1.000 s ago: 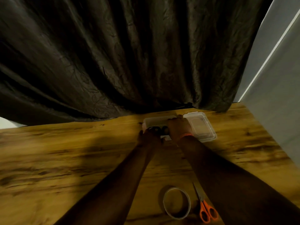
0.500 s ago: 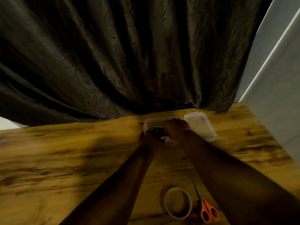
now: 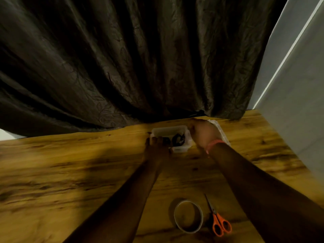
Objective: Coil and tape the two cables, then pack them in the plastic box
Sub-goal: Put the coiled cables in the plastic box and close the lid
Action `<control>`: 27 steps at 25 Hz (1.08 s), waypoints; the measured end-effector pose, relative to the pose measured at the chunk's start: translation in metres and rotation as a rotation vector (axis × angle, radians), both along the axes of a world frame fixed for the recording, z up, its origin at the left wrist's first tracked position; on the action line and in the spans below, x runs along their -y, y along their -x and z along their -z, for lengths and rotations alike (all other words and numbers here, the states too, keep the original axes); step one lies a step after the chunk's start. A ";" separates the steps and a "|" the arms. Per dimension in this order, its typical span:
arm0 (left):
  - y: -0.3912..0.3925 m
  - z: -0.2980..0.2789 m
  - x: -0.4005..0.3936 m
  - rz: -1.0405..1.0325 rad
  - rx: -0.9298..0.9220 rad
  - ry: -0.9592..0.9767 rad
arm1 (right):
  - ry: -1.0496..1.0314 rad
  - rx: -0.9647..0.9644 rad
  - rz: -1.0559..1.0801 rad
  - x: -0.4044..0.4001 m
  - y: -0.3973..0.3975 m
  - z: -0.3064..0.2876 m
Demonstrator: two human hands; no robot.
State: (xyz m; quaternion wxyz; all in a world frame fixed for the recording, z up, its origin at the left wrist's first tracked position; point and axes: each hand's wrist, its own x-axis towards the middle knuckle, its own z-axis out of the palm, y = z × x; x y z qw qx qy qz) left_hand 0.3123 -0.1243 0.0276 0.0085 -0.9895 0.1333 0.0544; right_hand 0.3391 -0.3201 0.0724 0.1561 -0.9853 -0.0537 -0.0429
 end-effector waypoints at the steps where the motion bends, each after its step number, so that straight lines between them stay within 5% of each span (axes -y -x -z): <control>1: 0.004 -0.002 -0.004 0.001 0.038 0.012 | -0.031 0.057 0.033 0.015 0.008 0.002; 6: 0.036 0.015 -0.038 -0.087 0.289 0.361 | 0.231 -0.168 0.108 0.073 0.061 0.053; 14: 0.073 0.030 -0.067 -0.321 0.165 0.488 | 0.342 -0.113 0.106 0.069 0.098 0.074; 22: 0.059 -0.008 -0.039 -0.425 0.111 1.092 | -0.504 0.457 0.262 0.003 0.114 -0.003; 27: 0.055 -0.031 0.007 -0.341 0.101 1.176 | -0.824 0.521 0.271 -0.034 0.093 -0.025</control>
